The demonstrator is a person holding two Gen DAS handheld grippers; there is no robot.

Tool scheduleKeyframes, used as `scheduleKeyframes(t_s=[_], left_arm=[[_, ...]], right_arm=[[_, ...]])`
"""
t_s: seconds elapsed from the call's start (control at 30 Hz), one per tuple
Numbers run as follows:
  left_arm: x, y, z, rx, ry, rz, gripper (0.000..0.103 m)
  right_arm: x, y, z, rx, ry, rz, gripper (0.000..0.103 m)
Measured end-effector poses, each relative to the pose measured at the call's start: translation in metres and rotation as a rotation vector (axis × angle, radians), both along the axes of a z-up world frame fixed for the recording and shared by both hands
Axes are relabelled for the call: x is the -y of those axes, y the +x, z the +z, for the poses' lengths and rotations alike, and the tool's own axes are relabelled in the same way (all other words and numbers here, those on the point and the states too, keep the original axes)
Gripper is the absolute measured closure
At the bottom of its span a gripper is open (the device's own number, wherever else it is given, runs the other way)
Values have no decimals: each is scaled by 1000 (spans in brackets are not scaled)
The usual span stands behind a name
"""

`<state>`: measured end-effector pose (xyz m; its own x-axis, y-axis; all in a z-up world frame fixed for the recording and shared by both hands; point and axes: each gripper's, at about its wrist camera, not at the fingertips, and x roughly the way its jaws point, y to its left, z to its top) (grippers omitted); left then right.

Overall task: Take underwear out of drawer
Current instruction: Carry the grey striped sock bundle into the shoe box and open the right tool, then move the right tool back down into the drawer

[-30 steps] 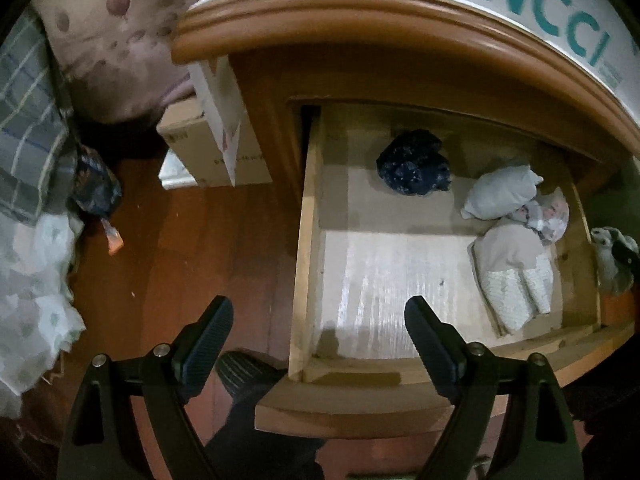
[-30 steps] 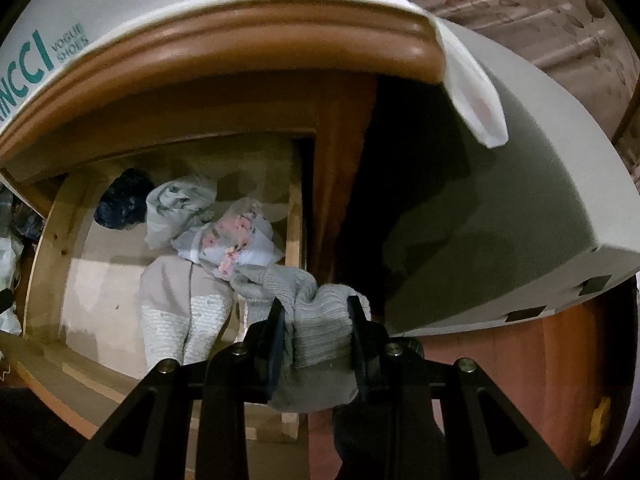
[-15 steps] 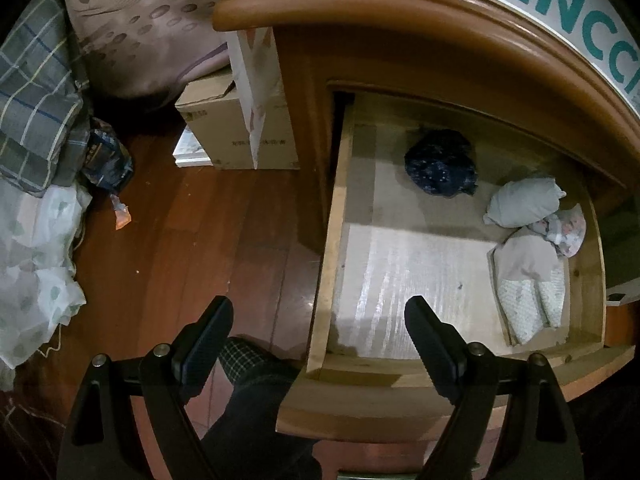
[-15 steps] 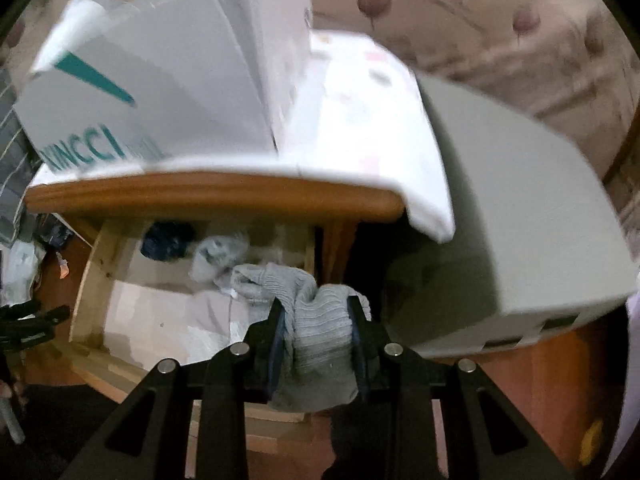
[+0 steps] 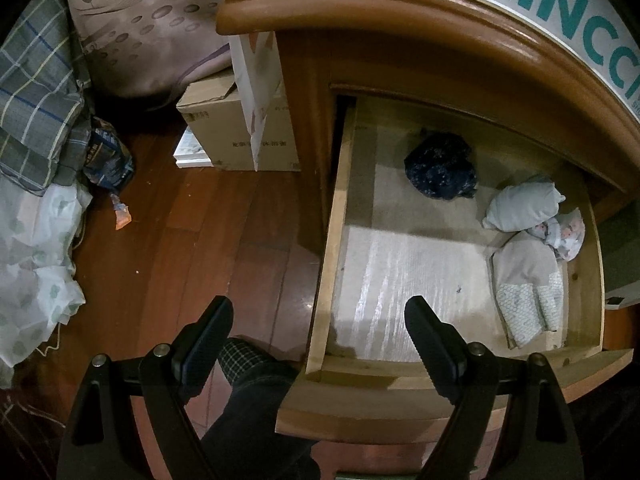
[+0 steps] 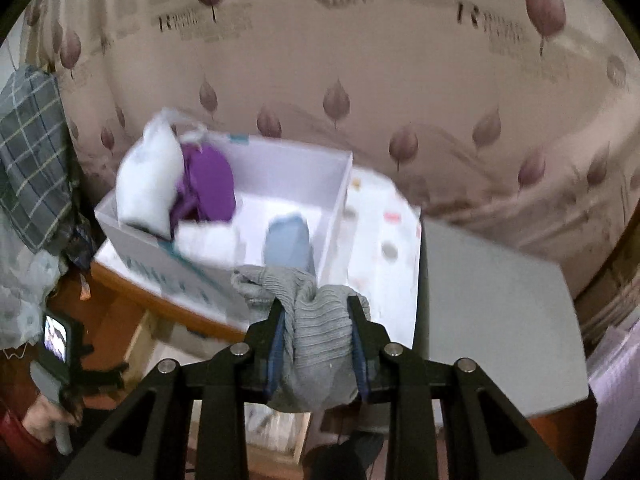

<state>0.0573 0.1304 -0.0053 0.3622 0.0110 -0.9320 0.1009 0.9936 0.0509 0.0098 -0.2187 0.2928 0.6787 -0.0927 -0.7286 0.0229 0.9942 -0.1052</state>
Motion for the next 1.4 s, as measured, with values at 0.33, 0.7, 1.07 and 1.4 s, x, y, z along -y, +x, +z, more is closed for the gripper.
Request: scheduleKeyframes(t_s=[0.33, 0.7, 1.07, 1.4], left_arm=[[-10, 4, 0, -10, -19, 47, 17], [-14, 5, -1, -14, -48, 69, 17], [-12, 6, -2, -14, -50, 67, 17], [-12, 5, 3, 5, -45, 70, 17]], right_arm=[[-22, 102, -1, -84, -24, 40, 74], [-35, 166, -55, -194, -19, 13, 72], [-31, 162, -66, -179, 6, 6, 45], [-29, 92, -16, -59, 17, 118, 45]])
